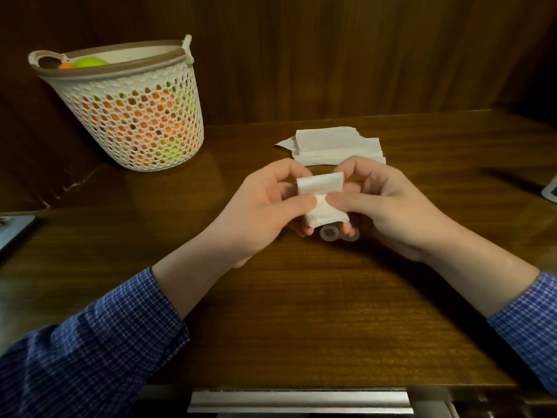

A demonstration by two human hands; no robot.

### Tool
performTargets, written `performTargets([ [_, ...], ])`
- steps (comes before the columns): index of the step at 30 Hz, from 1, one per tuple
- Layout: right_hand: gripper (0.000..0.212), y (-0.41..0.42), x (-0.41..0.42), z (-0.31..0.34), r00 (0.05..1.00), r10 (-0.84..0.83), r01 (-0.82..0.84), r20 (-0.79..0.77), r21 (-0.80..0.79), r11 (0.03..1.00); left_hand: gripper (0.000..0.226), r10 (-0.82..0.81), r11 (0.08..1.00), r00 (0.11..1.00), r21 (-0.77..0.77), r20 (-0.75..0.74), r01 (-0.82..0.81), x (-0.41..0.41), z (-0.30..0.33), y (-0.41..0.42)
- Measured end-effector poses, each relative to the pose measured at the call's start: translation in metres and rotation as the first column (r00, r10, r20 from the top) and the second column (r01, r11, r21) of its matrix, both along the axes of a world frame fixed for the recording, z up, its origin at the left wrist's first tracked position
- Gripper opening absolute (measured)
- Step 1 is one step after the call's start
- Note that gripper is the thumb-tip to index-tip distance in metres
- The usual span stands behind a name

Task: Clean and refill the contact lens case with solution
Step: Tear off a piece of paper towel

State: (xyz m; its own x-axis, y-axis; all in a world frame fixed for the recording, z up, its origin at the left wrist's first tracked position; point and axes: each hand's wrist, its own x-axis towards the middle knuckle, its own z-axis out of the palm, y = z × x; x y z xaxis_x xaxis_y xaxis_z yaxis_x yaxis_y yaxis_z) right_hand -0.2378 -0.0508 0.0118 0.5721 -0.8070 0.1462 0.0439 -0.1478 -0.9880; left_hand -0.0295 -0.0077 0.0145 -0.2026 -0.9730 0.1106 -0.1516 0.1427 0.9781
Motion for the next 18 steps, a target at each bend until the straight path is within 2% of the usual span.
performTargets([
  [4, 0.007, -0.0008, -0.0028, 0.0047, 0.984, 0.086, -0.092, 0.153, 0.028, 0.995, 0.022, -0.103, 0.994, 0.984, -0.038, -0.143, 0.098, -0.0001, 0.0028, 0.0023],
  [7, 0.022, -0.0014, -0.0052, 0.0035, 0.981, 0.101, -0.101, 0.165, -0.010, 0.995, 0.021, -0.162, 0.986, 0.963, 0.006, -0.215, 0.167, 0.0002, 0.0036, 0.0025],
  [10, 0.024, -0.0022, -0.0068, 0.0056, 0.982, 0.104, -0.103, 0.159, -0.013, 0.995, 0.022, -0.203, 0.977, 0.956, 0.016, -0.211, 0.211, 0.0008, 0.0041, 0.0042],
  [14, 0.025, -0.0046, -0.0059, 0.0056, 0.985, 0.102, -0.113, 0.139, 0.074, 0.991, 0.025, -0.141, 0.989, 0.969, 0.019, -0.204, 0.148, -0.0004, 0.0047, 0.0036],
  [18, 0.009, -0.0031, -0.0034, 0.0007, 0.999, -0.015, 0.010, -0.048, -0.105, 0.994, 0.006, -0.036, 0.998, 0.999, -0.060, -0.021, 0.035, -0.0049, -0.0032, 0.0024],
])
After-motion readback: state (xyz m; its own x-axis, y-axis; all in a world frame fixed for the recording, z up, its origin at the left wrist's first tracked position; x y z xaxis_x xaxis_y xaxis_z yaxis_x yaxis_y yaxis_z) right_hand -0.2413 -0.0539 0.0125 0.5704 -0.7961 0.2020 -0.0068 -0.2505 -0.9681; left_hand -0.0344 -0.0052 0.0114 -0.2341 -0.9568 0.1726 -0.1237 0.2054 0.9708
